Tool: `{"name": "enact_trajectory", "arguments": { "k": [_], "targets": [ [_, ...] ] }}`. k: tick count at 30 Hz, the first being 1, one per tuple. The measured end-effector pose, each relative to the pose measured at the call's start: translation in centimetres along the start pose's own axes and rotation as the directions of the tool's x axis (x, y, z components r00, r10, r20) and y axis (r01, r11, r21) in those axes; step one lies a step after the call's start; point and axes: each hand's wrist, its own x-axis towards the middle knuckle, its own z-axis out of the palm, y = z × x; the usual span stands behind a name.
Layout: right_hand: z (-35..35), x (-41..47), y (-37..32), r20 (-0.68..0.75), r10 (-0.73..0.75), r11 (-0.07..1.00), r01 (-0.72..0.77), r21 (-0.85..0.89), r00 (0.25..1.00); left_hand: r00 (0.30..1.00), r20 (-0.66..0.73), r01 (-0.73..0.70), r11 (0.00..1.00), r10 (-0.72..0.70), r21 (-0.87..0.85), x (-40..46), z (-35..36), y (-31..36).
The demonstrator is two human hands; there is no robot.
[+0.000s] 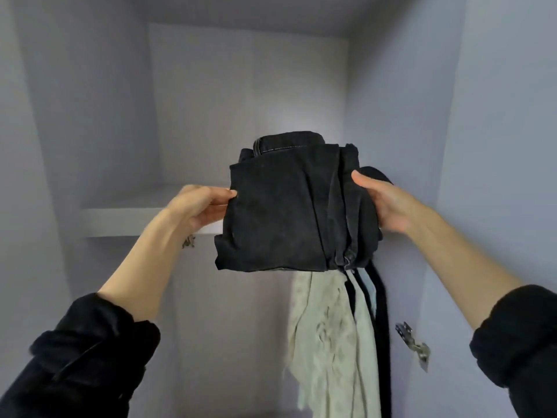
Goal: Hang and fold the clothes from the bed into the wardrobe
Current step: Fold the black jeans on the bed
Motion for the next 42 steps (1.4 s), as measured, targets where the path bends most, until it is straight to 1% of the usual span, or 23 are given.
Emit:
{"name": "enact_trajectory", "arguments": {
  "k": [5,7,10,13,16,18,19,20,21,22,23,24,25,26,27,28,29,30,31,33,35,37,42],
  "targets": [
    [1.0,9.5,-3.6,0.041,-0.057,0.998,0.058,-0.018,0.998,0.999,-0.037,0.002,0.999,0.000,0.043,8.3,-1.7,4.2],
    [1.1,12.9,-4.1,0.051,-0.023,0.999,0.024,-0.033,0.998,0.998,-0.037,0.045,0.997,-0.043,0.059,10.9,-1.9,4.7],
    [0.7,19.1,-3.9,0.095,0.082,0.990,-0.069,-0.127,0.992,0.990,-0.082,0.119,0.988,-0.111,0.099,15.7,-2.2,4.0],
    [0.5,23.4,-3.0,0.052,0.189,0.959,-0.172,-0.225,0.981,0.976,-0.117,0.200,0.966,-0.182,0.166,18.9,-1.9,2.3],
    [0.7,25.9,-2.7,0.040,0.205,0.919,-0.178,-0.353,0.978,0.952,-0.207,0.272,0.934,-0.225,0.232,20.5,-1.6,0.5],
    [1.0,26.7,-3.3,-0.008,0.106,0.857,-0.095,-0.507,0.994,0.946,-0.274,0.253,0.919,-0.170,0.302,21.1,-1.9,0.1],
    [1.2,26.4,-3.7,-0.043,0.007,0.794,-0.032,-0.607,0.999,0.954,-0.281,0.210,0.908,-0.108,0.363,21.0,-2.2,0.3],
    [1.4,26.6,-4.1,-0.051,-0.116,0.705,0.046,-0.708,0.992,0.964,-0.264,0.146,0.893,-0.032,0.425,21.1,-2.2,0.6],
    [1.7,26.2,-4.4,-0.029,-0.253,0.600,0.133,-0.789,0.967,0.974,-0.224,0.068,0.873,0.048,0.483,20.9,-2.1,1.0],
    [2.0,25.6,-4.4,0.030,-0.353,0.527,0.225,-0.819,0.935,0.979,-0.159,-0.021,0.849,0.124,0.529,20.6,-1.8,1.4],
    [2.6,24.6,-4.5,0.111,-0.397,0.481,0.310,-0.820,0.911,0.980,-0.073,-0.114,0.815,0.187,0.568,20.1,-1.1,1.9],
    [3.0,23.9,-4.1,0.208,-0.389,0.440,0.379,-0.814,0.898,0.974,0.029,-0.196,0.767,0.226,0.610,19.3,-0.3,2.0],
    [3.5,22.9,-4.0,0.290,-0.345,0.400,0.419,-0.815,0.893,0.964,0.133,-0.258,0.699,0.229,0.667,18.5,0.5,2.4],
    [3.7,22.2,-3.8,0.351,-0.268,0.383,0.434,-0.815,0.897,0.960,0.218,-0.279,0.619,0.174,0.734,17.9,1.3,2.5],
    [3.8,21.4,-3.9,0.386,-0.187,0.402,0.429,-0.809,0.903,0.957,0.280,-0.277,0.536,0.079,0.797,17.4,1.9,2.7],
    [3.6,20.9,-4.1,0.419,-0.102,0.436,0.419,-0.796,0.902,0.949,0.315,-0.270,0.461,-0.021,0.845,17.3,2.1,2.8],
    [3.5,20.6,-4.6,0.454,-0.021,0.470,0.409,-0.782,0.891,0.941,0.321,-0.249,0.420,-0.110,0.873,17.3,1.9,2.8],
    [3.3,20.3,-5.0,0.479,0.044,0.482,0.401,-0.779,0.877,0.927,0.332,-0.240,0.402,-0.177,0.884,17.2,1.8,2.9],
    [3.4,20.3,-5.3,0.496,0.098,0.455,0.405,-0.793,0.863,0.913,0.347,-0.244,0.394,-0.215,0.886,17.2,1.5,2.9],
    [4.0,21.0,-5.4,0.503,0.151,0.334,0.435,-0.836,0.851,0.897,0.359,-0.241,0.394,-0.259,0.887,17.6,1.0,2.7],
    [4.9,22.2,-5.2,0.462,0.167,0.208,0.427,-0.880,0.871,0.903,0.332,-0.212,0.390,-0.272,0.896,18.3,0.9,2.8],
    [5.6,23.2,-4.8,0.444,0.158,0.207,0.410,-0.888,0.882,0.912,0.308,-0.197,0.370,-0.271,0.908,19.4,0.8,2.9],
    [6.7,26.3,-3.9,0.426,0.111,0.294,0.380,-0.877,0.898,0.924,0.288,-0.216,0.280,-0.250,0.935,21.9,0.0,2.7]
  ]
}}
